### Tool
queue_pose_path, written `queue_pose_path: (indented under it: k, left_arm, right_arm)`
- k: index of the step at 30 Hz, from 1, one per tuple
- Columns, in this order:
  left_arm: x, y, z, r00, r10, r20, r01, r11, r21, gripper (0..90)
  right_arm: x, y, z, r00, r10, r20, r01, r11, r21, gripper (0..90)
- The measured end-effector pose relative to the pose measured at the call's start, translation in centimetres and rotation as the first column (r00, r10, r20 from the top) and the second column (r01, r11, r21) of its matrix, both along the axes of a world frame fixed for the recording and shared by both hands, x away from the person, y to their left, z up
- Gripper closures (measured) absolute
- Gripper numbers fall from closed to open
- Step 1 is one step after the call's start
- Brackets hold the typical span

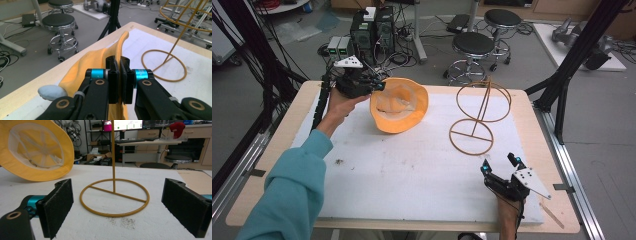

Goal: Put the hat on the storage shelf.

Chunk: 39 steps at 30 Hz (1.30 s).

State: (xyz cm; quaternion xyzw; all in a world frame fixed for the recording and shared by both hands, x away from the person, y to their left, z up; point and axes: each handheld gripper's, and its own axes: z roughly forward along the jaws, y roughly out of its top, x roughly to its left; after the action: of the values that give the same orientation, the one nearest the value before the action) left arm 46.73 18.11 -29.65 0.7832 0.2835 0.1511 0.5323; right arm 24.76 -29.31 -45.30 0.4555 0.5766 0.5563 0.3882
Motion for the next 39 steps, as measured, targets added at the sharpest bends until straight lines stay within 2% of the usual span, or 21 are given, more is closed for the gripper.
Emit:
queue_pose_path:
  k: [6,7,13,21,26,29,39]
  left_arm:
    - [-1.1,-0.4,0.2,0.9996,-0.014,0.024,0.014,0.9999,0.009,86.5]
    - [-1.6,-0.8,0.3,0.999,-0.031,0.031,0.031,0.9994,0.015,86.5]
    - [-2.9,-1.8,0.1,0.9972,-0.071,0.023,0.071,0.9975,-0.003,86.4]
    - [-5.0,-3.3,-0.3,0.9934,-0.111,0.029,0.111,0.9938,0.002,86.3]
    - [-6.4,-4.1,-0.9,0.9895,-0.141,0.029,0.141,0.99,0.005,86.2]
    - [-7.6,-4.5,-1.7,0.9878,-0.153,0.026,0.154,0.9881,-0.009,86.2]
    - [-9.3,-5.1,-2.6,0.9832,-0.182,0.015,0.182,0.9831,-0.017,86.1]
  right_arm:
    - [0.0,0.0,0.0,1.0,-0.002,0.002,0.002,1.0,-0.003,9.3]
    - [0.0,0.0,0.0,1.0,-0.001,0.002,0.001,1.0,-0.005,9.3]
    - [0.0,0.0,0.0,1.0,-0.002,0.001,0.002,1.0,-0.003,9.3]
    - [0.0,0.0,0.0,1.0,-0.003,0.002,0.003,1.0,-0.005,9.3]
    - [0.0,0.0,0.0,1.0,-0.004,0.002,0.004,1.0,-0.004,9.2]
    - [0.0,0.0,0.0,1.0,-0.003,0.002,0.003,1.0,-0.002,9.3]
    - [0.0,0.0,0.0,1.0,-0.003,0.001,0.003,1.0,0.004,9.3]
